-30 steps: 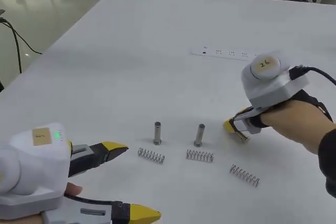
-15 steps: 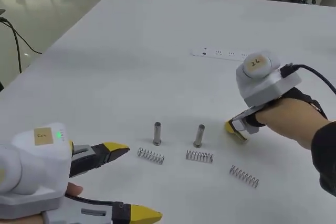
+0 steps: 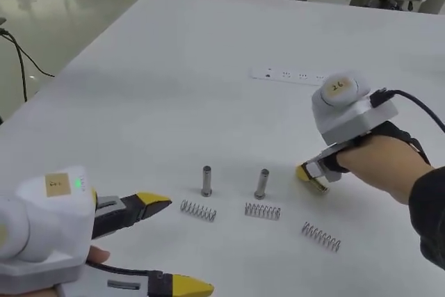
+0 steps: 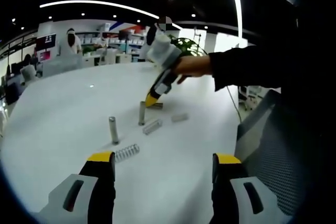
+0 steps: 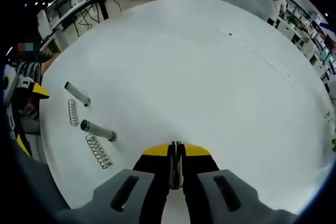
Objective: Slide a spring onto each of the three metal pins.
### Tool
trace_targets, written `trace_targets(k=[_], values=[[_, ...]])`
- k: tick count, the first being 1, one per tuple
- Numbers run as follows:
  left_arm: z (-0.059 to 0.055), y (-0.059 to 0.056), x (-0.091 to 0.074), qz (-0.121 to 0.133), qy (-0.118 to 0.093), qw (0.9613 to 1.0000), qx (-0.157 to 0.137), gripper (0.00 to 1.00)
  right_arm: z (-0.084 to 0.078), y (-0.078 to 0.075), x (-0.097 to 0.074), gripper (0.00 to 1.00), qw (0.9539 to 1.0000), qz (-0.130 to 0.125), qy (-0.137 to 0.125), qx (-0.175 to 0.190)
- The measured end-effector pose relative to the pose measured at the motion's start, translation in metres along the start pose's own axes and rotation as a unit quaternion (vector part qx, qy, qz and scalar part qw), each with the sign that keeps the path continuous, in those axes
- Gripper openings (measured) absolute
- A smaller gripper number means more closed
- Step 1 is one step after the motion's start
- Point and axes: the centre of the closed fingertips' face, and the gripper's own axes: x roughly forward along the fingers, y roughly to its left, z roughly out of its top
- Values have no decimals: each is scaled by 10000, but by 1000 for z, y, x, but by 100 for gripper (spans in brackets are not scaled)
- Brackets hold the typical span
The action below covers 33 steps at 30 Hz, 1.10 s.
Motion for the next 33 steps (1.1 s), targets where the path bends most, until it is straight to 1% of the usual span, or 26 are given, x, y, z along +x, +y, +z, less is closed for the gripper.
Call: trace_targets(k=[7,14,16,22,26,29,31,33], values=[[-1,0,0,15,25,10000,11,71,2,4,-18,5,9996,62,-251,85],[-3,0,0,19,72,10000,17,71,-1,9,-33,5,9989,77,-442,99],[-3,0,0,20,82,10000,22,71,-2,8,-34,5,9988,84,-480,99],[-3,0,1,26,92,10000,23,71,-8,12,-44,5,9979,92,-632,69],[-4,1,1,31,95,9999,21,71,-11,11,-48,5,9974,87,-705,84],[-4,0,1,23,101,9999,30,71,-11,11,-50,5,9968,81,-801,39],[-3,0,1,25,103,9999,34,71,-10,12,-50,5,9963,114,-843,78],[-3,0,1,30,97,9999,34,71,-11,13,-51,5,9964,114,-830,99]])
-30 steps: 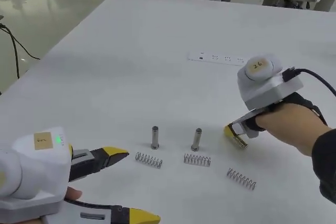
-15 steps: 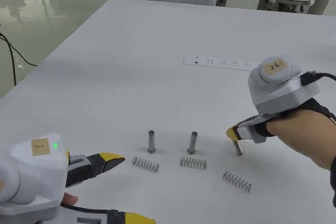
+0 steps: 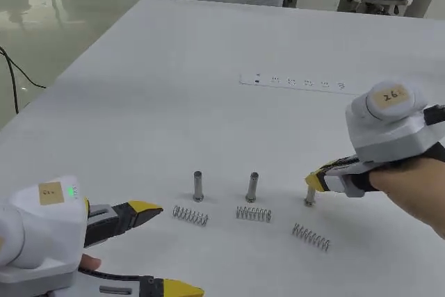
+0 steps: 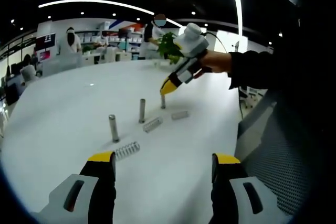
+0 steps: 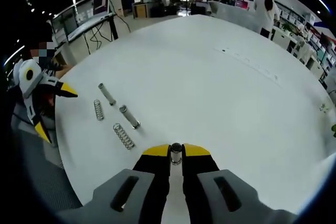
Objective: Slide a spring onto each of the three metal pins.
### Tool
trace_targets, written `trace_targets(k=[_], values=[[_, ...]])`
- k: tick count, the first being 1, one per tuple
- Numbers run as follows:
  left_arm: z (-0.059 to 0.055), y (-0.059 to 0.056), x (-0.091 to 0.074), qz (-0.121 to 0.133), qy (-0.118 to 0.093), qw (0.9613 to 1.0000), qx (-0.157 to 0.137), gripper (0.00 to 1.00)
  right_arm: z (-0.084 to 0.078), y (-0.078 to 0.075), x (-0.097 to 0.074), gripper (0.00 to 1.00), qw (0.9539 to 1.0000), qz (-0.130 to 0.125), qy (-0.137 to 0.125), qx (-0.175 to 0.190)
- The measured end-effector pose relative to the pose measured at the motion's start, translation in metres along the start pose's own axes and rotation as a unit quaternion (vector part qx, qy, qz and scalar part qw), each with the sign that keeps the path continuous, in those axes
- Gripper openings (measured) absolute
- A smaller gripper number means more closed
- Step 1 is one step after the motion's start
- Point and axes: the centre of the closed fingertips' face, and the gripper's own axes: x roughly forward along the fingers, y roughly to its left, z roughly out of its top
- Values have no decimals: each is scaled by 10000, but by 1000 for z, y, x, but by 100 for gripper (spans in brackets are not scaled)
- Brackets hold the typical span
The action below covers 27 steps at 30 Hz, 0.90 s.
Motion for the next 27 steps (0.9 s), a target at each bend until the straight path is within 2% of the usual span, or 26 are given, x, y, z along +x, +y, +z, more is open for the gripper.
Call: trace_targets(k=[10,16,27], values=[[1,0,0,20,-11,10000,6,71,-2,3,-3,5,10000,8,-12,-63],[1,0,0,23,-9,10000,17,71,-5,5,-5,5,9995,2,-59,-324],[2,-1,-1,19,7,10000,49,70,-6,6,-7,8,9992,14,-71,-388]])
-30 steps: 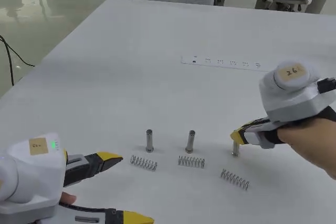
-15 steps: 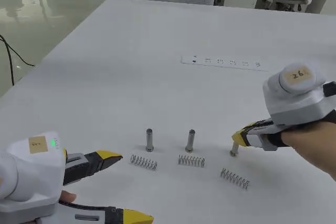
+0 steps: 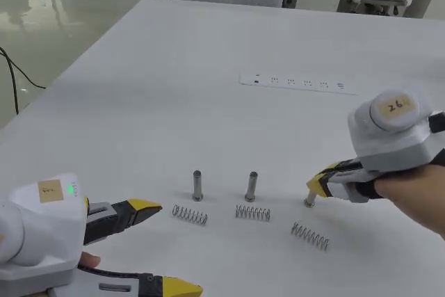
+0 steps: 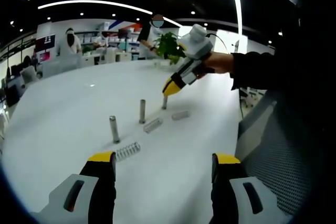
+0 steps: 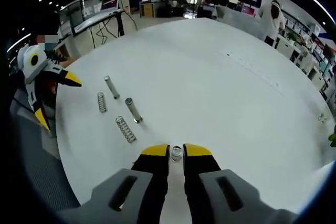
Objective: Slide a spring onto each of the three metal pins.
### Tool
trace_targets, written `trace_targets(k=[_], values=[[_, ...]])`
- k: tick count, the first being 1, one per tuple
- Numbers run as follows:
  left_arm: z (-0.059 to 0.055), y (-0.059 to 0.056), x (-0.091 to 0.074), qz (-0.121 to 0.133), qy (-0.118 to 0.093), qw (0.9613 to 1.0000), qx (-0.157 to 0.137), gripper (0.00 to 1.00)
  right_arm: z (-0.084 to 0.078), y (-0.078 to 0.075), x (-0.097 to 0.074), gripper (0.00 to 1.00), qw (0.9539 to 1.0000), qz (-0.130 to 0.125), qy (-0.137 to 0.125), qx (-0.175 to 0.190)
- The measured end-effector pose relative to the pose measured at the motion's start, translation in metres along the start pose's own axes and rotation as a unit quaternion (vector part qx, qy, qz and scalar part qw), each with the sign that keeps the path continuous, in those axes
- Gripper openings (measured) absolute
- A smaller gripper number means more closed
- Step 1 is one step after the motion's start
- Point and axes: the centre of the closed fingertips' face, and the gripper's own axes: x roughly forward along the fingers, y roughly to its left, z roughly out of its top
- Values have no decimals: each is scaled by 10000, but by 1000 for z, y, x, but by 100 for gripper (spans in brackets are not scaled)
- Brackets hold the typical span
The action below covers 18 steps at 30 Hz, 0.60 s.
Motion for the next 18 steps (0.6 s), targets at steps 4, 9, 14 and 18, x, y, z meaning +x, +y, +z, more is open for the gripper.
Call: trace_targets(k=[4,9,14,18], values=[[2,2,0,26,-14,10000,29,71,1,-1,-7,10,10000,-35,-61,-15],[3,2,-1,48,3,10000,82,70,-2,-1,-18,11,9999,-82,-134,-55],[4,2,-1,57,24,9999,136,70,-15,6,-26,13,9999,23,-134,-25],[5,3,-2,66,30,9999,156,70,-28,16,-26,15,9997,208,-57,-128]])
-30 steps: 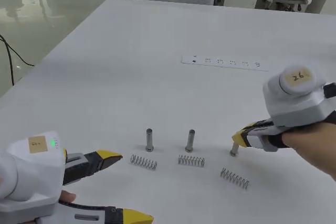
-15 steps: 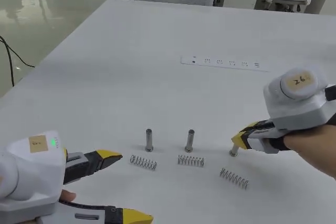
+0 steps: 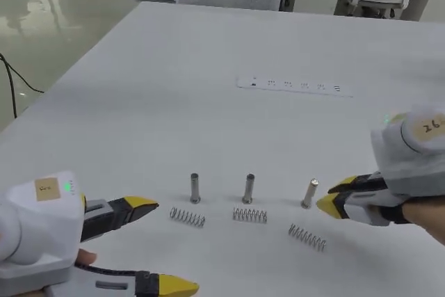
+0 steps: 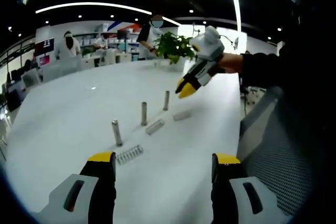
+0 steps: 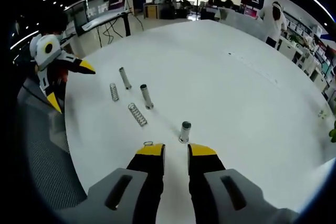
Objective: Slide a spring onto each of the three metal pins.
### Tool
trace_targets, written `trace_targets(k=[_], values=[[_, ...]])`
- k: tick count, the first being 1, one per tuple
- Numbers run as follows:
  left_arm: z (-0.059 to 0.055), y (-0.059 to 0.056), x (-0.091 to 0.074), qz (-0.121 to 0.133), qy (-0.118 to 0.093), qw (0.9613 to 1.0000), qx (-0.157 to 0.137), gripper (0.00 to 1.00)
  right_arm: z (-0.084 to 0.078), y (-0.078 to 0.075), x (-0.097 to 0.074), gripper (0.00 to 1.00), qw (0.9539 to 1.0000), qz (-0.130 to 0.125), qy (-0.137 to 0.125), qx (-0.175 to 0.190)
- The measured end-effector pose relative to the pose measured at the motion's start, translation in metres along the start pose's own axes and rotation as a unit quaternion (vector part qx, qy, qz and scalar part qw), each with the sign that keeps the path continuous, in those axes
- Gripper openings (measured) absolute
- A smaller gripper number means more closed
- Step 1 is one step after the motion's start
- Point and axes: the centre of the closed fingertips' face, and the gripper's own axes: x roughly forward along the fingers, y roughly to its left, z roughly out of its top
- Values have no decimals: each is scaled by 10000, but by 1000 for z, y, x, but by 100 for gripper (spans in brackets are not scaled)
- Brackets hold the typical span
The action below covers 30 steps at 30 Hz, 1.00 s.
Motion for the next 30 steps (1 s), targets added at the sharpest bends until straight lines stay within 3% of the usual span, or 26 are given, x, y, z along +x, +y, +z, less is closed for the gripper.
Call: trace_targets(k=[11,22,30], values=[[7,-4,-3,-39,23,9999,96,70,-27,30,12,16,9964,646,399,-386],[20,-9,-4,-121,-19,9997,229,69,-43,30,23,14,9899,586,884,-943],[26,-14,-2,-264,20,9991,317,69,-47,31,26,12,9878,610,972,-1055]])
